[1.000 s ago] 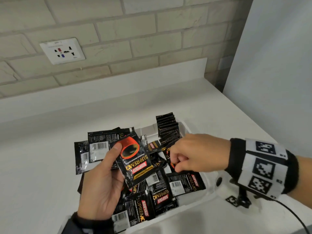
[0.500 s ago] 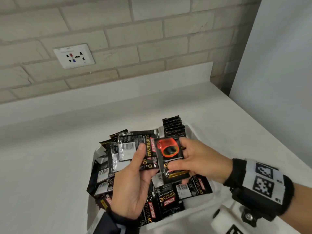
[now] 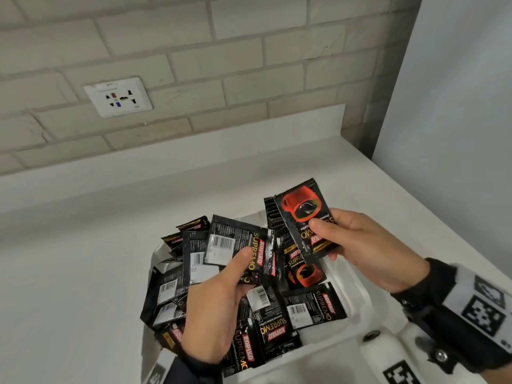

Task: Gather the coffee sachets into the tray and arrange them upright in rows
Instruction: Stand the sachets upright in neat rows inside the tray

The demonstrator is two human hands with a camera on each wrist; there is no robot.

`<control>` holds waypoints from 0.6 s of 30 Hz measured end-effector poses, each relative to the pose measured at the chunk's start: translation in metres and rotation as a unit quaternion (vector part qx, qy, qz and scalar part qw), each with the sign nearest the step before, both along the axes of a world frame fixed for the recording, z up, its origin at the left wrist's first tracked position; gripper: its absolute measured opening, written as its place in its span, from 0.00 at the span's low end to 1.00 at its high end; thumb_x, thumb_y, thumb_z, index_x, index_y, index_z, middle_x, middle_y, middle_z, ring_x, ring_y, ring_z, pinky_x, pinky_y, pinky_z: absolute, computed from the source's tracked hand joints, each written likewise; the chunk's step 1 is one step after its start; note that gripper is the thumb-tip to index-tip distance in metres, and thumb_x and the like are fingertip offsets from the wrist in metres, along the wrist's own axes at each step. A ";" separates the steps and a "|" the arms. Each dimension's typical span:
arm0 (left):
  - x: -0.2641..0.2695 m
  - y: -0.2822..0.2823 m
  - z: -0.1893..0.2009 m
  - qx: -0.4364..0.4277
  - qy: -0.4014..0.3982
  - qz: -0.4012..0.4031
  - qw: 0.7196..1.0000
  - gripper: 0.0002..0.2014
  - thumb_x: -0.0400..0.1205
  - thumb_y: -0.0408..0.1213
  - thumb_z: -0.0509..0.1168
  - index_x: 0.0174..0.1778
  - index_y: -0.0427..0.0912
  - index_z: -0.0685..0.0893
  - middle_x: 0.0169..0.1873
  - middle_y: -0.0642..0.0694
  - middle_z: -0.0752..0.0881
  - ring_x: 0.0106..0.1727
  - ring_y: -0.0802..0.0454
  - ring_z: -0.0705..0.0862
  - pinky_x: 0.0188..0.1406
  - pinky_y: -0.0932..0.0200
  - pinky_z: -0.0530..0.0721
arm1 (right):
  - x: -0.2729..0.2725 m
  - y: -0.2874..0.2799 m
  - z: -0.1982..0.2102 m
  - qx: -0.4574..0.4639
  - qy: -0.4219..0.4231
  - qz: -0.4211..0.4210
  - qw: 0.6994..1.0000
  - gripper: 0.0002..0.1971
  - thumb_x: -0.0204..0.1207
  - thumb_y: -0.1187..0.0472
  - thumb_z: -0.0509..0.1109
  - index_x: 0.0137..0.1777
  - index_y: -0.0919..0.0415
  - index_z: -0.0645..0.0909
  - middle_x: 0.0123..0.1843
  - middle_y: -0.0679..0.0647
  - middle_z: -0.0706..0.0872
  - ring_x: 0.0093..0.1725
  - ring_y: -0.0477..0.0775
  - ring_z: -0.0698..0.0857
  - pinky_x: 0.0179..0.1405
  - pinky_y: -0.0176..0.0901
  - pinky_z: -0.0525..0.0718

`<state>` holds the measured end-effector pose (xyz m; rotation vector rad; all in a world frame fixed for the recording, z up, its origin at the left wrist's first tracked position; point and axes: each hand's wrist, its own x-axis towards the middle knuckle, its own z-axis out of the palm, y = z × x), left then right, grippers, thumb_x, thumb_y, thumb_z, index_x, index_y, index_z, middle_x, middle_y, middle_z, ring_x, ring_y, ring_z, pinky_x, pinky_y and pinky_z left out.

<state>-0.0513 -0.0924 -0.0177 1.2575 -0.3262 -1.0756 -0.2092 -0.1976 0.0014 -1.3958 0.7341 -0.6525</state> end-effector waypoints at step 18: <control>0.002 0.010 0.009 -0.178 -0.549 -0.132 0.806 0.15 0.65 0.43 0.74 0.46 0.51 0.81 0.57 0.51 0.79 0.71 0.66 0.69 0.76 0.50 0.64 | 0.017 0.027 0.008 0.264 -0.141 0.149 0.942 0.21 0.69 0.49 0.67 0.60 0.56 0.83 0.56 0.60 0.87 0.49 0.56 0.87 0.37 0.46 0.88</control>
